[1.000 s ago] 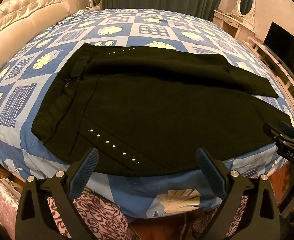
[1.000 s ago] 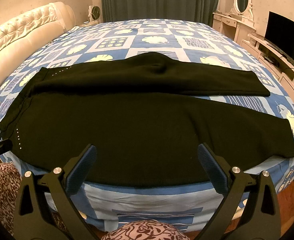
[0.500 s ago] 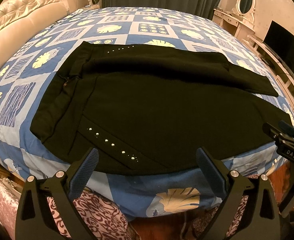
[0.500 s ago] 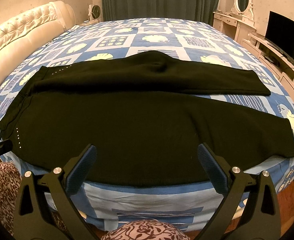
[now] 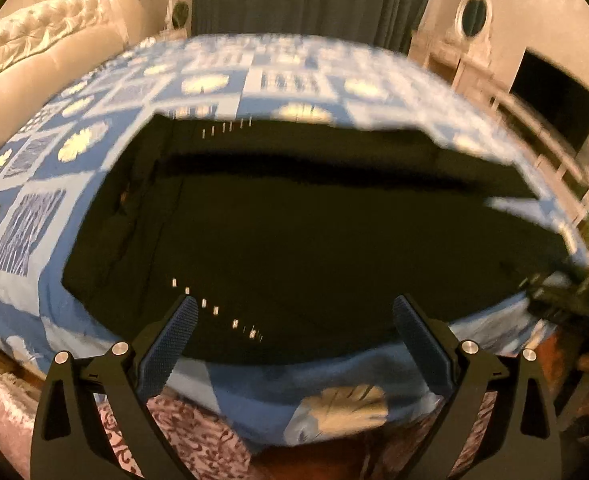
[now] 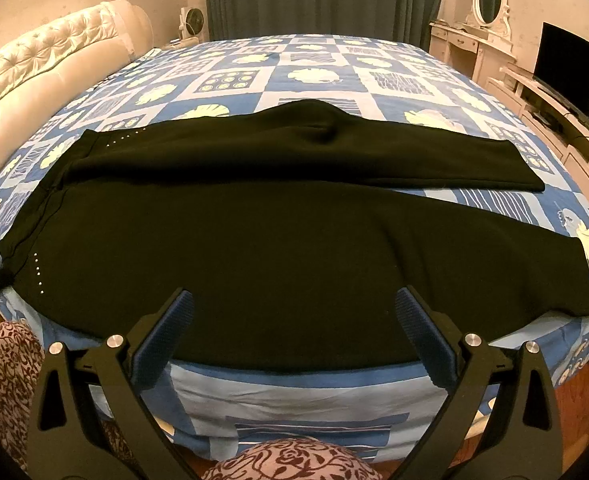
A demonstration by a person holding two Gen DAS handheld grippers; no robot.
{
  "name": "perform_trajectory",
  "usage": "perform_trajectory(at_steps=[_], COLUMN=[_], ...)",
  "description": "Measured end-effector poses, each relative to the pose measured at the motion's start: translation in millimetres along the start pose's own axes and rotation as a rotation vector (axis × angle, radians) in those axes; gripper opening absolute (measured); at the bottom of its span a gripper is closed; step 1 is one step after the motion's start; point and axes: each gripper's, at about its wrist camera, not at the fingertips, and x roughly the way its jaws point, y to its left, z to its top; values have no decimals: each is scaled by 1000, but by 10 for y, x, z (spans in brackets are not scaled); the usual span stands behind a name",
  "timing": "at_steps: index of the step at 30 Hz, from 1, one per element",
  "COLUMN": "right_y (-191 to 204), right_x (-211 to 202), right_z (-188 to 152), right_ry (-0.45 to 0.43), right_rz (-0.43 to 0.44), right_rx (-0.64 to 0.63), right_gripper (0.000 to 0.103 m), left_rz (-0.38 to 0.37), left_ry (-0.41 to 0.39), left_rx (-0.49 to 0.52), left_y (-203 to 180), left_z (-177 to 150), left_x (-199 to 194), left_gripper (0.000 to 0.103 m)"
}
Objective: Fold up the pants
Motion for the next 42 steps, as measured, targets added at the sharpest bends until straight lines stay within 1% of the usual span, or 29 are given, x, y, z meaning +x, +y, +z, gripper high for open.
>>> perform_trajectory(at_steps=[1, 2, 3, 4, 5, 6, 7, 8, 9, 11, 13, 14, 15, 16, 18, 19, 20, 22, 23, 24, 26, 28, 31, 34, 35, 36, 37, 41, 42], right_y=[0, 0, 4, 10, 13, 17, 17, 26, 20, 27, 18, 13, 8, -2, -37, -56, -72, -119, -140, -170, -215, -261, -299, -314, -318, -326, -328, -365, -383], right_x=[2, 2, 0, -4, -7, -9, -13, -14, -11, -11, -11, -8, -1, 6, 22, 29, 41, 65, 79, 95, 135, 181, 302, 452, 493, 552, 600, 753, 803], right_z=[5, 7, 3, 3, 7, 6, 9, -1, 0, -7, -1, -2, 3, 6, 20, 24, 34, 45, 51, 59, 94, 152, 281, 408, 440, 497, 551, 858, 1010], right_ry=[1, 1, 1, 2, 4, 6, 10, 14, 18, 29, 39, 45, 52, 59, 70, 75, 79, 92, 98, 104, 114, 123, 139, 159, 165, 173, 177, 175, 163], right_rz=[1, 1, 1, 2, 5, 7, 12, 18, 24, 41, 55, 64, 74, 81, 93, 101, 107, 113, 114, 115, 110, 111, 124, 158, 171, 201, 230, 336, 370], right_rx=[0, 0, -1, 0, 1, 1, 4, 8, 11, 19, 26, 31, 38, 44, 63, 75, 87, 115, 128, 142, 154, 167, 171, 172, 174, 181, 188, 204, 195], right_gripper=[101, 101, 101, 101, 101, 101, 101, 101, 101, 101, 101, 101, 101, 101, 101, 101, 101, 101, 101, 101, 101, 101, 101, 101, 101, 101, 101, 101, 101], left_rz=[-28, -72, -94, -171, -263, -377, -452, -493, -492, -487, -467, -435, -386, -360, -283, -261, -254, -243, -248, -261, -294, -297, -341, -404, -412, -403, -403, -453, -461], left_ry=[-60, -117, -155, -206, -225, -217, -217, -198, -195, -228, -153, -134, -124, -91, -58, -44, -30, 7, 20, 48, 105, 165, 202, 239, 261, 307, 327, 296, 294], left_rx=[-16, -35, -34, -58, -64, -79, -78, -126, -198, -326, -405, -429, -433, -437, -406, -404, -408, -435, -448, -462, -478, -463, -434, -416, -413, -415, -419, -442, -434], left_y=[18, 46, 67, 137, 198, 282, 326, 429, 571, 846, 1174, 1339, 1477, 1642, 1912, 2045, 2160, 2429, 2526, 2624, 2704, 2750, 2745, 2716, 2710, 2696, 2695, 2761, 2763], left_z=[51, 102, 150, 230, 289, 357, 440, 491, 575, 706, 852, 936, 1048, 1070, 1280, 1361, 1387, 1557, 1561, 1622, 1663, 1749, 1829, 1868, 1864, 1828, 1800, 1735, 1733], left_x=[-130, -267, -358, -505, -573, -604, -636, -626, -607, -597, -333, -213, -106, 69, 388, 537, 659, 1030, 1138, 1338, 1579, 1911, 2199, 2396, 2466, 2563, 2608, 2589, 2598], left_gripper=[97, 97, 97, 97, 97, 97, 97, 97, 97, 97, 97, 97, 97, 97, 97, 97, 97, 97, 97, 97, 97, 97, 97, 97, 97, 97, 97, 97, 97])
